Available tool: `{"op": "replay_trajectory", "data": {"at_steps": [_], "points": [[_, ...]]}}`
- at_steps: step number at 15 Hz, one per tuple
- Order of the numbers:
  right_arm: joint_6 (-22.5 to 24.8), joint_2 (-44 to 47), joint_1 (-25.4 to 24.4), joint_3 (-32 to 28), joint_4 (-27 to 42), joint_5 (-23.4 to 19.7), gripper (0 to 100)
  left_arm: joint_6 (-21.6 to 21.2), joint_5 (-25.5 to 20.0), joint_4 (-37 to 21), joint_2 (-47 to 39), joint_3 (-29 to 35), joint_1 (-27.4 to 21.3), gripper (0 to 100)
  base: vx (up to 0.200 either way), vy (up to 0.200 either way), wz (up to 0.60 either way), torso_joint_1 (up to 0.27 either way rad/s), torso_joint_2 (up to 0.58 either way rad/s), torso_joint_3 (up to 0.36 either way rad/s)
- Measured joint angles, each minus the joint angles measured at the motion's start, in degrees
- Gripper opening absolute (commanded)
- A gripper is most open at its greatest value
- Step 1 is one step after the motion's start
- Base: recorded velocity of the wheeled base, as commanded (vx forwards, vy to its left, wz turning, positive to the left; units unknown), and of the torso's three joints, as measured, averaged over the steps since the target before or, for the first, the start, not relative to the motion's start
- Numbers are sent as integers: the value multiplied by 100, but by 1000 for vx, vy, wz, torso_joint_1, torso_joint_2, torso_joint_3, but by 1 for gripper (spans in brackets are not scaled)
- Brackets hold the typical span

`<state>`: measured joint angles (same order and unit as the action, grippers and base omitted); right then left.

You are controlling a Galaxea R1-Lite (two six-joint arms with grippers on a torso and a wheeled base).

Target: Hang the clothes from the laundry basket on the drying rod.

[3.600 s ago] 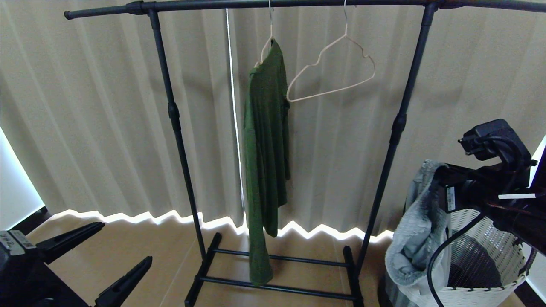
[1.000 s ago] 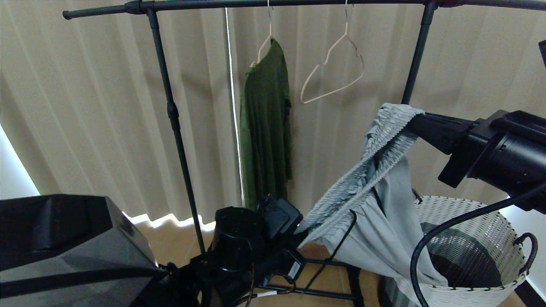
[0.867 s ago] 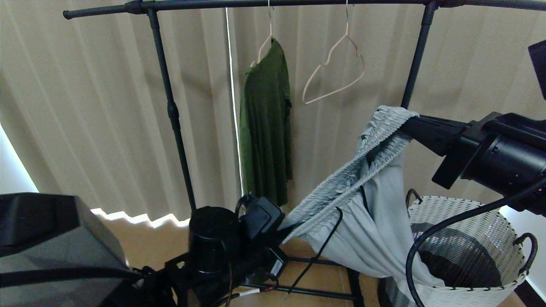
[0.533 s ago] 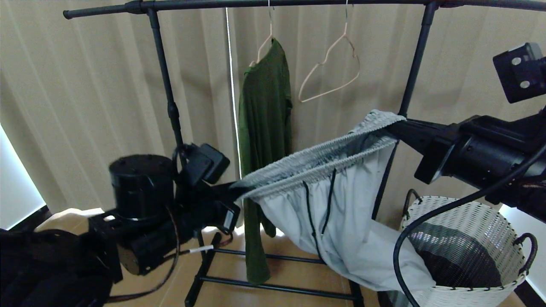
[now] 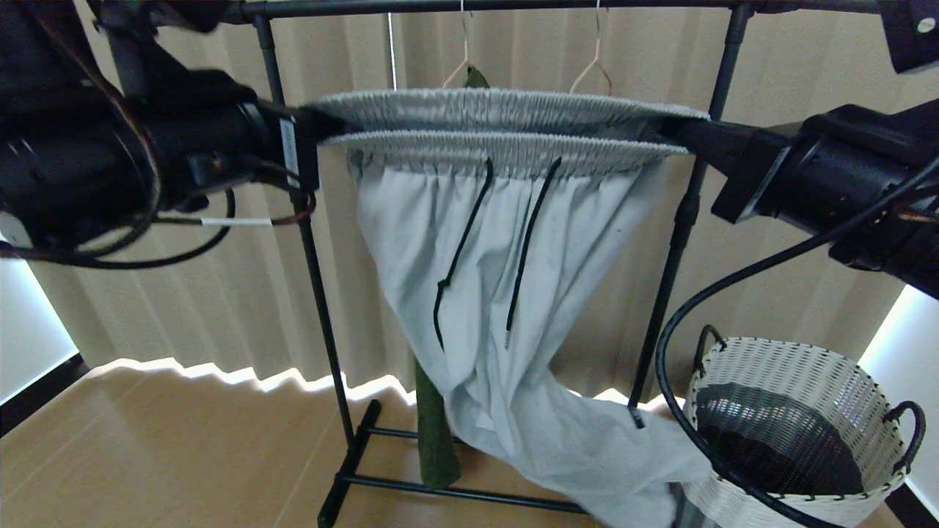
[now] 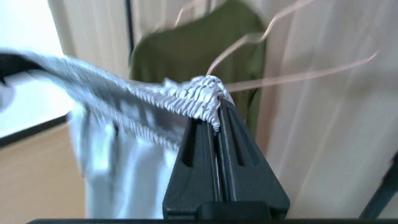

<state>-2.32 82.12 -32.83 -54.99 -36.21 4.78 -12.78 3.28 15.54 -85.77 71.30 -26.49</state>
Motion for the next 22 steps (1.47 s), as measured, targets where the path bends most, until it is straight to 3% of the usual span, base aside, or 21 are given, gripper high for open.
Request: {"op": "replay_trajectory", "data": {"at_steps": [2, 4, 7, 13, 22], "points": [[2, 16, 158, -228, 2, -2, 0, 85, -2, -644, 9, 964, -5, 0, 0, 0, 0, 0, 0, 0], [0, 5, 213, -195, -22, 9, 0, 301, 2, -903, -2, 1334, -162, 0, 0, 0, 0, 0, 0, 0], [2, -32, 227, 34, -22, 30, 0, 670, 20, -890, -13, 767, -440, 0, 0, 0, 0, 0, 0, 0], [-9, -54, 235, 268, -33, 33, 0, 741, 28, -318, -26, -127, -569, 0, 0, 0, 0, 0, 0, 0], [-35, -98, 430, 635, -82, 22, 0, 739, 24, 167, -56, -413, -652, 0, 0, 0, 0, 0, 0, 0]]}}
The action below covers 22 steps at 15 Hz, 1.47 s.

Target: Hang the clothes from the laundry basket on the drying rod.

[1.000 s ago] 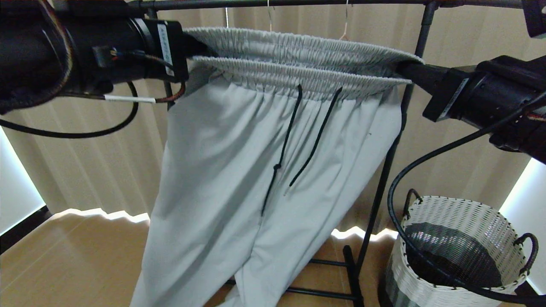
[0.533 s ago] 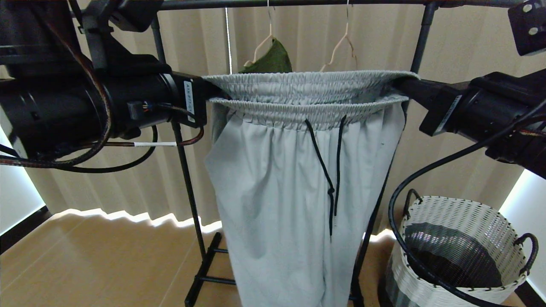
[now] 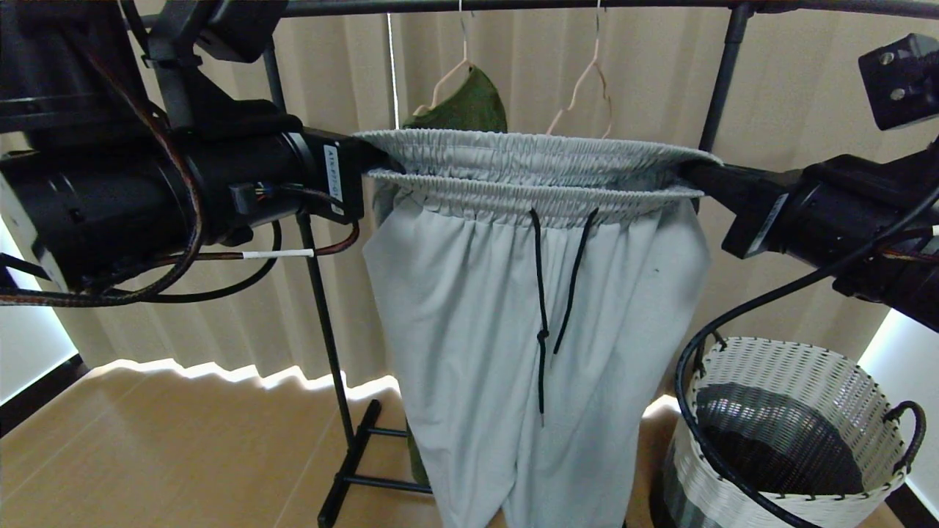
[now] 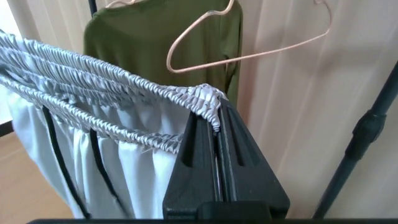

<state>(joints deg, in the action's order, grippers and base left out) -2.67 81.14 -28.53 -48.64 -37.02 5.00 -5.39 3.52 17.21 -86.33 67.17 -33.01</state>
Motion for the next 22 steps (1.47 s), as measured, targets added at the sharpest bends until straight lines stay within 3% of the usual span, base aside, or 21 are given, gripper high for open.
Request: {"op": "replay_trajectory", "data": {"at_steps": [7, 10, 16, 22], "points": [[38, 212, 133, -107, -705, -13, 0, -55, -11, 51, -68, 586, -78, 0, 0, 0, 0, 0, 0, 0], [32, 257, 172, -100, -731, -10, 0, -62, 0, 38, -77, 523, -122, 0, 0, 0, 0, 0, 0, 0], [62, -16, 257, 250, -660, 20, 0, -57, 6, 55, -138, 240, -362, 0, 0, 0, 0, 0, 0, 0], [62, -1030, 373, 779, 40, -55, 0, -52, 20, 62, -716, 857, -485, 0, 0, 0, 0, 0, 0, 0]]}}
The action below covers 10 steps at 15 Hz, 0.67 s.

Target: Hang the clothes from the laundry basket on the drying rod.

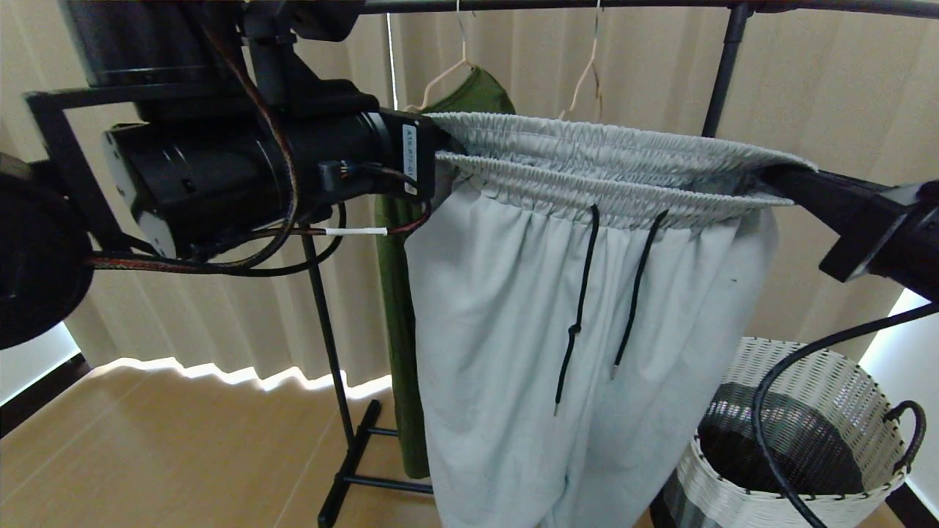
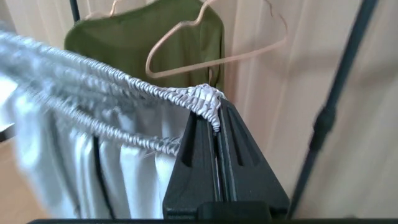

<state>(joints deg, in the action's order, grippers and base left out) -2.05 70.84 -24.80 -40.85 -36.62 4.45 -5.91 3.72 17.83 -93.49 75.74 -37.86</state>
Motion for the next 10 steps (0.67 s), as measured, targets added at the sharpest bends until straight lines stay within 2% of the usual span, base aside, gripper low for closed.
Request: {"op": "replay_trajectory", "data": {"at_steps": [4, 10], "points": [[-6, -483, -1, 293, 145, -410, 0, 20, 18, 0, -267, 144, -30, 0, 0, 0, 0, 0, 0, 0], [-6, -371, 2, 318, 90, -401, 0, 23, 29, -2, -204, -91, -20, 0, 0, 0, 0, 0, 0, 0]]}}
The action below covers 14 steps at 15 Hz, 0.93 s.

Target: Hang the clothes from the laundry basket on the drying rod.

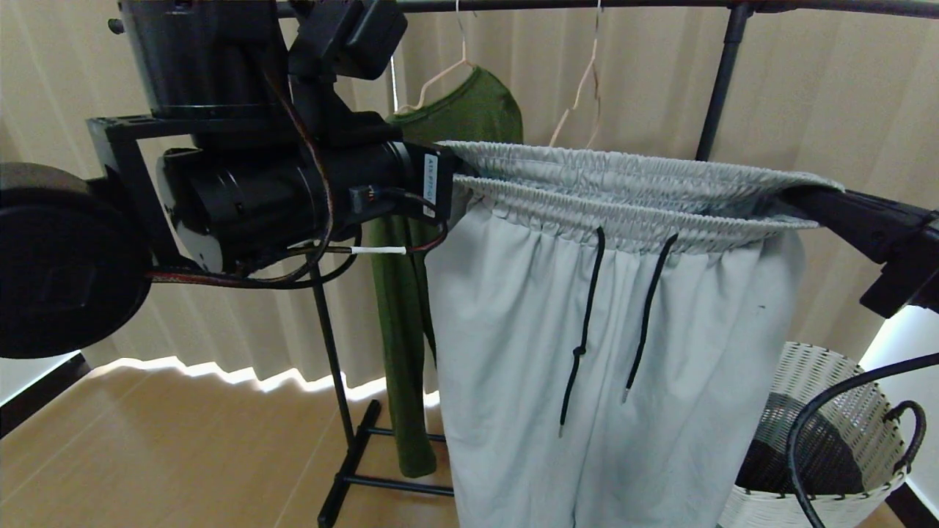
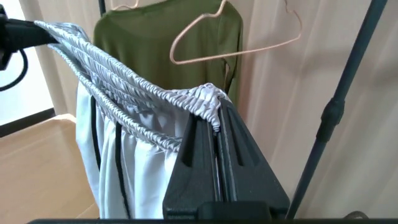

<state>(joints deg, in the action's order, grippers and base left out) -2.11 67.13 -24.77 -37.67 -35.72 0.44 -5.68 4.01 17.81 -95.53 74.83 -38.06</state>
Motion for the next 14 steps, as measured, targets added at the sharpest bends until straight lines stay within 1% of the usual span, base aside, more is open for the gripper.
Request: {"op": "replay_trajectory", "data": {"at_steps": [2, 7, 9, 10, 12, 14], "points": [[0, 179, 39, -59, -35, 5, 0, -11, -2, -16, 137, -176, 2, 0, 0, 0, 0, 0, 0, 0], [-18, 775, 623, -508, -57, -22, 0, -17, -43, -74, 528, -564, 24, 0, 0, 0, 0, 0, 0, 0], [-27, 1073, 741, -728, -227, -22, 0, -28, -62, -306, 763, -788, 27, 0, 0, 0, 0, 0, 0, 0], [-24, 1252, 769, -839, -444, -23, 0, -30, -89, -508, 917, -879, 28, 0, 0, 0, 0, 0, 0, 0], [-23, 1566, 794, -1081, -756, -39, 0, -33, -322, -766, 1201, -1013, 27, 0, 0, 0, 0, 0, 0, 0], [-24, 1894, 785, -1477, -901, -49, 0, -41, -628, -1101, 1510, -1143, 16, 0, 0, 0, 0, 0, 0, 0]]}}
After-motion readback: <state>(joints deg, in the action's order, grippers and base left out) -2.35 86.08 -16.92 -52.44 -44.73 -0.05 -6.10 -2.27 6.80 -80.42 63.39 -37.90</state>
